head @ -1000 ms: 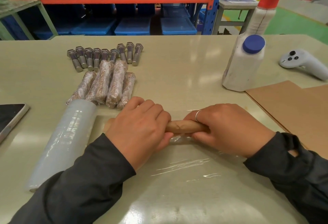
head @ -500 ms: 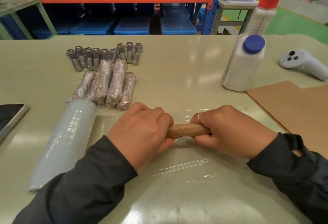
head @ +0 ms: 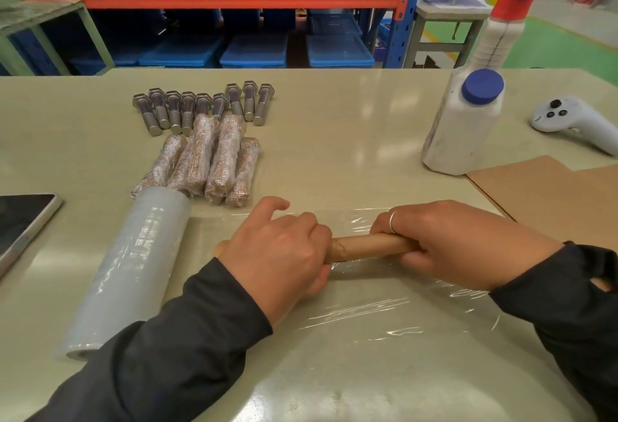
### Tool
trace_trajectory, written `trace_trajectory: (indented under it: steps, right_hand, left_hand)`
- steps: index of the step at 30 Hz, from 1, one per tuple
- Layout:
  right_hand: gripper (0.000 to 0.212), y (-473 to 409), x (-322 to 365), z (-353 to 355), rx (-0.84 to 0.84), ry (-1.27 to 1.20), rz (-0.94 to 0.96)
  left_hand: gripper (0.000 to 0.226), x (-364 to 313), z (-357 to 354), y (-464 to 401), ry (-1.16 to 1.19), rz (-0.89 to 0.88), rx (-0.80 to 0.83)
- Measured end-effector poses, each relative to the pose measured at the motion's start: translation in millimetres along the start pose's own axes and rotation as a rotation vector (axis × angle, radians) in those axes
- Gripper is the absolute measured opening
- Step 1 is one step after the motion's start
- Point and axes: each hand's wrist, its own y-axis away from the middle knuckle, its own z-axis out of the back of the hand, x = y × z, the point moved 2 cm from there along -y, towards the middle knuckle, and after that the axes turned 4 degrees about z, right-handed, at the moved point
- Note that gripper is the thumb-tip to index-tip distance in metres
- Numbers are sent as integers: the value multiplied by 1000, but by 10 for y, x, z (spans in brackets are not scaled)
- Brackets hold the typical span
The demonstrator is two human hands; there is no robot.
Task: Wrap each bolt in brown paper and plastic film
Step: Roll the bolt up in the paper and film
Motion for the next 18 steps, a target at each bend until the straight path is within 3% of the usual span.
trace_trajectory:
  steps: [5,9,14,18]
  right_hand:
    - [43,34,-81,25,-16,-12,-54]
    - [48,54,-108,37,80,-236,-108]
    - [19,131,-178,70,210,-580,-187]
    - [11,76,-201,35,106,-688,-292]
  left_hand:
    - [16,8,-12,-3,3,3,15]
    - [17,-1,-21,-5,6,9,21]
    - [12,-49,-27,-4,2,-20,22]
    - [14,-71,-28,2,12,-22,29]
